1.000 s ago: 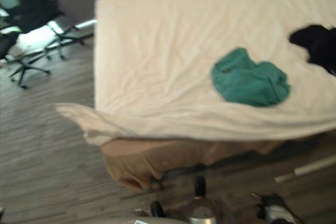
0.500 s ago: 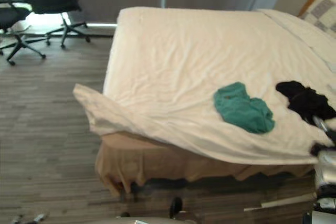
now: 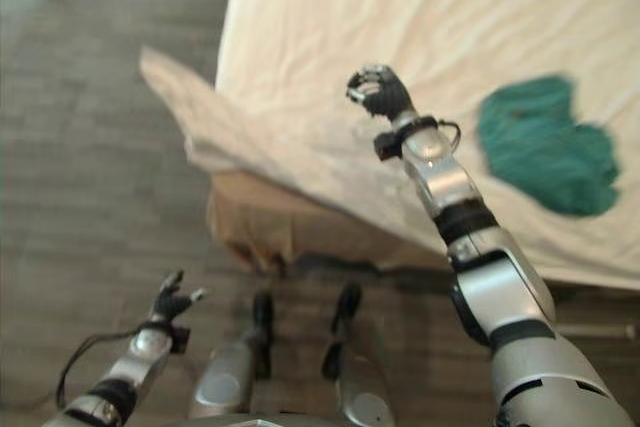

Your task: Tidy up the quilt and then pick up the clothes from the bed and put them into the laundry hamper.

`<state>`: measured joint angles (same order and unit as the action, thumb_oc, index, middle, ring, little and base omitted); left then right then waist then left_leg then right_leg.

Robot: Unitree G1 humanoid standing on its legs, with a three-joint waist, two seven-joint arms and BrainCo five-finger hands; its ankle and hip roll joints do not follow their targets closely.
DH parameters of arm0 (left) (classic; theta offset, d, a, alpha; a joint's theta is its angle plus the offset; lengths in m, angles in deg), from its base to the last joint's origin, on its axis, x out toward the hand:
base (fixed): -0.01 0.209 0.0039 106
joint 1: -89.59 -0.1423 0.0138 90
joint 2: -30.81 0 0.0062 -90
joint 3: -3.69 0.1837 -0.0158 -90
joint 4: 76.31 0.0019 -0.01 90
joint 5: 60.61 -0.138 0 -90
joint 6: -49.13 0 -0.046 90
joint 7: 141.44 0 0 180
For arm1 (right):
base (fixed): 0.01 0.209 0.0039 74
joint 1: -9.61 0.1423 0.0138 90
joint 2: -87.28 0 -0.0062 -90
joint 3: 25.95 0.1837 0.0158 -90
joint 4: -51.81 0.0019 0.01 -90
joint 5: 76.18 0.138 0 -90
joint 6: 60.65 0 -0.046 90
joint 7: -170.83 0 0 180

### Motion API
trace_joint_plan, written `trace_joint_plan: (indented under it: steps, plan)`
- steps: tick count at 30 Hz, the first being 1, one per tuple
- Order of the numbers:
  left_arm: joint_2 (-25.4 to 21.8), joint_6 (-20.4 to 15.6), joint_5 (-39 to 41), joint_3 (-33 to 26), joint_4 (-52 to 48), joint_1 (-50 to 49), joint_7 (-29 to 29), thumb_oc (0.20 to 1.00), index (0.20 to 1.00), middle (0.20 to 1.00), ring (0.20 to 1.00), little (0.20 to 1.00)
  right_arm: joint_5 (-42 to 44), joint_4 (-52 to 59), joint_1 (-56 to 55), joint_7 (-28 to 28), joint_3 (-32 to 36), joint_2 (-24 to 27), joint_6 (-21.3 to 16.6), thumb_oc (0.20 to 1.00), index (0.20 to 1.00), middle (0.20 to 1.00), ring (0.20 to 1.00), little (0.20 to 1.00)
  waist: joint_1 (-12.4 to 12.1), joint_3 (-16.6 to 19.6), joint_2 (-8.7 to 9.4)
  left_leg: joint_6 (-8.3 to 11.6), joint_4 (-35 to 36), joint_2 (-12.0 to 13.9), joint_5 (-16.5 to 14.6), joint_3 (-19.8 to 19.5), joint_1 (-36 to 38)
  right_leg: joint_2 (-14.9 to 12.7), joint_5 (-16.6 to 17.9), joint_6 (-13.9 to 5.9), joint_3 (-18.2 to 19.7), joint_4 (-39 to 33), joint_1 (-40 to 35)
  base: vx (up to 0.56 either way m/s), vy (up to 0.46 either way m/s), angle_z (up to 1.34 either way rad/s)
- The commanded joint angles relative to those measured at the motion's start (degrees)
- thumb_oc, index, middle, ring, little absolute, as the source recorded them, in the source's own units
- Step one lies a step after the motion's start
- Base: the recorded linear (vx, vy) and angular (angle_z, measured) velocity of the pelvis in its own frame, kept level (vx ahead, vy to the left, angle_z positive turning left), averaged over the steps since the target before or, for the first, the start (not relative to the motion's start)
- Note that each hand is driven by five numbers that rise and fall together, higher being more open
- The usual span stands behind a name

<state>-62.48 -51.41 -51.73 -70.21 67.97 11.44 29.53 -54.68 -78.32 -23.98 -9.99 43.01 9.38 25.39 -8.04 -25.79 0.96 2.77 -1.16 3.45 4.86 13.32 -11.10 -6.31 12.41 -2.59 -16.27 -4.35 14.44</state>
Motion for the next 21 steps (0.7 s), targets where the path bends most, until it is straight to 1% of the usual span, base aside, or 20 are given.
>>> trace_joint_plan:
  steps: [1,2,3,4,5,6,7,8,9,10,11,12,13,14,15,16,17,18,19,21]
  plan:
    - [-2.46,-0.08,0.94,4.78,-2.14,0.22,0.56,1.000,1.000,1.000,1.000,1.000,5.84,-5.97,7.36,-0.68,-3.18,1.03,-2.39,0.200,0.200,0.200,0.200,0.200,-1.55,-4.00,-4.14,-0.37,-3.26,-1.51,-2.96,-3.41,-5.25,-2.60,-12.74,-2.08,-3.01,9.80,-0.40,-0.13,0.034,0.16]
    - [-2.46,-0.08,0.94,4.77,-2.14,0.23,0.56,1.000,1.000,1.000,1.000,1.000,5.85,-5.99,7.39,-0.69,-3.19,1.03,-2.39,0.200,0.200,0.200,0.200,0.200,-1.54,-4.00,-4.14,-0.37,-3.30,-1.52,-2.97,-3.41,-5.30,-2.61,-12.76,-2.07,-3.01,9.86,-0.34,-0.12,0.039,0.10]
    - [-1.99,-0.58,2.31,6.63,-3.09,-0.45,0.37,1.000,1.000,1.000,1.000,1.000,4.61,-8.74,8.29,-1.57,-4.25,-1.45,-2.73,0.200,0.200,0.200,0.200,0.200,-2.37,-4.00,-5.51,-0.51,-3.85,-2.29,-2.26,-4.32,-8.88,-2.92,-13.16,-1.66,-3.85,11.93,3.72,-0.05,0.018,0.05]
    - [-1.89,-0.67,2.64,7.03,-3.22,-0.64,0.35,1.000,1.000,1.000,1.000,1.000,4.53,-9.12,8.40,-2.03,-4.66,-2.28,-2.11,0.200,0.200,0.200,0.200,0.200,-2.56,-4.00,-5.81,-0.57,-4.02,-2.52,-2.15,-4.58,-9.72,-3.00,-13.27,-1.57,-4.00,12.50,4.75,-0.10,0.022,-0.10]
    - [-1.35,-0.39,2.72,8.44,-3.64,-0.89,0.23,1.000,1.000,1.000,1.000,1.000,1.95,-10.94,8.47,-2.11,-6.33,-6.16,-1.42,0.200,0.200,0.200,0.200,0.200,-3.26,-4.00,-7.07,-0.64,-4.36,-3.15,-1.64,-5.00,-12.84,-3.51,-13.45,-1.30,-4.68,13.95,8.39,-0.07,0.010,-0.10]
    - [-1.17,-0.77,2.59,8.68,-3.52,-1.01,0.13,1.000,1.000,1.000,1.000,1.000,1.89,-11.31,8.53,-2.00,-6.96,-6.77,-1.26,0.200,0.200,0.200,0.200,0.200,-3.35,-4.00,-7.30,-0.63,-4.41,-3.15,-1.56,-4.96,-13.37,-3.55,-13.48,-1.23,-4.72,14.17,9.00,-0.08,0.016,-0.08]
    - [-0.76,-0.97,2.43,9.19,-3.16,-1.31,0.02,1.000,1.000,1.000,1.000,1.000,3.08,-11.85,8.42,-2.67,-8.18,-8.19,-1.02,0.200,0.200,0.200,0.200,0.200,-3.57,-4.00,-7.85,-0.61,-4.44,-3.18,-1.36,-4.93,-14.32,-3.61,-13.56,-1.04,-4.83,14.60,10.10,0.01,0.017,0.06]
    - [-0.38,-1.20,2.34,9.77,-2.68,-2.15,-0.14,1.000,1.000,1.000,1.000,1.000,4.88,-11.75,7.28,-3.97,-8.95,-10.09,-0.90,0.200,0.200,0.200,0.200,0.200,-3.73,-4.00,-8.25,-0.15,-4.30,-3.39,-2.37,-5.28,-13.58,-3.70,-15.06,-1.37,-4.34,15.36,9.80,0.01,0.052,0.07]
    - [0.05,-1.70,2.20,10.14,-1.98,-2.75,-0.25,1.000,1.000,1.000,1.000,1.000,8.04,-11.00,6.11,-7.46,-9.28,-12.70,-0.07,0.200,0.200,0.200,0.200,0.200,-3.86,-4.00,-8.70,-0.11,-4.05,-3.57,-2.20,-5.36,-13.44,-3.79,-15.13,-1.18,-4.43,15.51,9.85,-0.04,0.067,0.10]
    - [0.17,-1.86,2.07,10.06,-1.77,-2.52,-0.27,1.000,1.000,1.000,1.000,1.000,9.21,-10.57,5.98,-8.69,-9.43,-13.49,0.16,0.200,0.200,0.200,0.200,0.200,-3.86,-4.00,-8.91,-0.53,-4.01,-3.51,-0.98,-5.08,-14.53,-3.79,-13.76,-0.61,-5.02,15.15,10.76,-0.04,0.125,0.08]
    - [0.71,-2.26,1.29,10.14,-0.74,-3.20,-0.40,1.000,1.000,1.000,1.000,1.000,15.69,-7.81,2.58,-13.25,-10.36,-17.97,2.67,0.200,0.200,0.200,0.200,0.200,-3.76,-4.00,-9.13,-0.04,-3.32,-3.87,-1.81,-5.58,-12.56,-3.82,-14.88,-1.06,-4.15,15.22,9.44,-0.10,0.114,0.02]
    - [0.78,-2.37,1.07,9.97,-0.67,-2.99,-0.47,1.000,1.000,1.000,1.000,1.000,17.61,-7.32,2.52,-15.17,-10.45,-18.37,3.67,0.200,0.200,0.200,0.200,0.200,-3.73,-4.00,-9.26,-0.46,-3.30,-3.81,-0.64,-5.35,-13.60,-3.77,-13.49,-0.52,-4.68,14.79,10.24,-0.03,0.101,-0.04]
    - [0.92,-2.47,1.03,9.96,-0.46,-3.04,-0.56,1.000,1.000,1.000,1.000,1.000,17.90,-6.60,1.74,-15.37,-10.82,-19.41,3.97,0.200,0.200,0.200,0.200,0.200,-3.69,-4.00,-9.26,-0.46,-3.12,-3.81,-0.59,-5.35,-13.33,-3.74,-13.40,-0.53,-4.60,14.61,10.02,-0.10,0.113,-0.07]
    - [1.62,-2.75,1.01,9.73,0.63,-3.01,-1.22,1.000,1.000,1.000,1.000,1.000,19.72,-2.08,-2.24,-17.12,-13.71,-24.23,5.57,0.200,0.200,0.200,0.200,0.200,-3.43,-4.00,-9.09,-0.46,-2.11,-3.63,-0.43,-5.01,-11.73,-3.77,-12.94,-0.71,-4.24,13.67,8.72,-0.02,0.104,-0.06]
    - [1.91,-2.79,1.09,9.64,0.95,-3.03,-1.48,1.000,1.000,1.000,1.000,1.000,20.56,-0.58,-3.57,-17.15,-14.95,-25.45,6.48,0.200,0.200,0.200,0.200,0.200,-3.25,-4.00,-9.01,-0.50,-1.76,-3.58,-0.35,-4.88,-11.15,-3.77,-12.77,-0.78,-4.11,13.32,8.23,-0.03,0.130,-0.05]
    - [2.49,-2.72,1.28,9.33,1.55,-2.83,-2.01,1.000,1.000,1.000,1.000,1.000,21.80,2.54,-6.71,-17.55,-17.34,-28.20,7.98,0.200,0.200,0.200,0.200,0.200,-2.98,-4.00,-8.71,-0.58,-1.11,-3.42,-0.26,-4.58,-10.10,-3.85,-12.41,-0.95,-3.86,12.64,7.36,-0.01,0.097,-0.07]
    - [3.33,-2.39,1.63,9.07,1.93,-2.69,-2.95,1.000,1.000,1.000,1.000,1.000,21.18,5.60,-10.12,-18.72,-20.04,-31.03,10.07,0.200,0.200,0.200,0.200,0.200,-2.53,-4.00,-8.20,-0.63,-0.24,-3.19,-0.17,-4.15,-8.52,-3.90,-11.98,-1.12,-3.55,11.61,5.92,0.00,0.100,-0.06]
    - [4.27,-2.31,1.90,8.69,2.53,-2.36,-4.09,1.000,1.000,1.000,1.000,1.000,21.79,9.98,-15.08,-18.80,-25.17,-33.98,12.34,0.200,0.200,0.200,0.200,0.200,-1.91,-4.00,-7.31,-0.65,0.61,-2.69,-0.24,-3.61,-6.27,-4.05,-11.48,-1.56,-3.22,10.47,3.66,0.01,0.066,-0.05]
    - [4.37,-2.38,2.04,8.66,2.52,-2.33,-4.26,1.000,1.000,1.000,1.000,1.000,21.53,10.30,-15.53,-19.57,-25.50,-34.25,13.09,0.200,0.200,0.200,0.200,0.200,-1.82,-4.00,-7.19,-0.64,0.75,-2.61,-0.24,-3.54,-5.92,-4.06,-11.40,-1.63,-3.21,10.27,3.28,0.00,0.000,0.00]
    - [4.27,-1.47,2.78,8.23,2.28,-1.82,-4.46,1.000,1.000,1.000,1.000,1.000,18.50,13.64,-19.54,-21.37,-29.42,-35.44,15.22,0.200,0.200,0.200,0.200,0.200,-1.18,-4.00,-6.24,-0.58,1.68,-2.02,-0.52,-3.20,-3.23,-3.92,-11.00,-2.05,-2.86,8.92,0.53,0.01,-0.006,0.02]
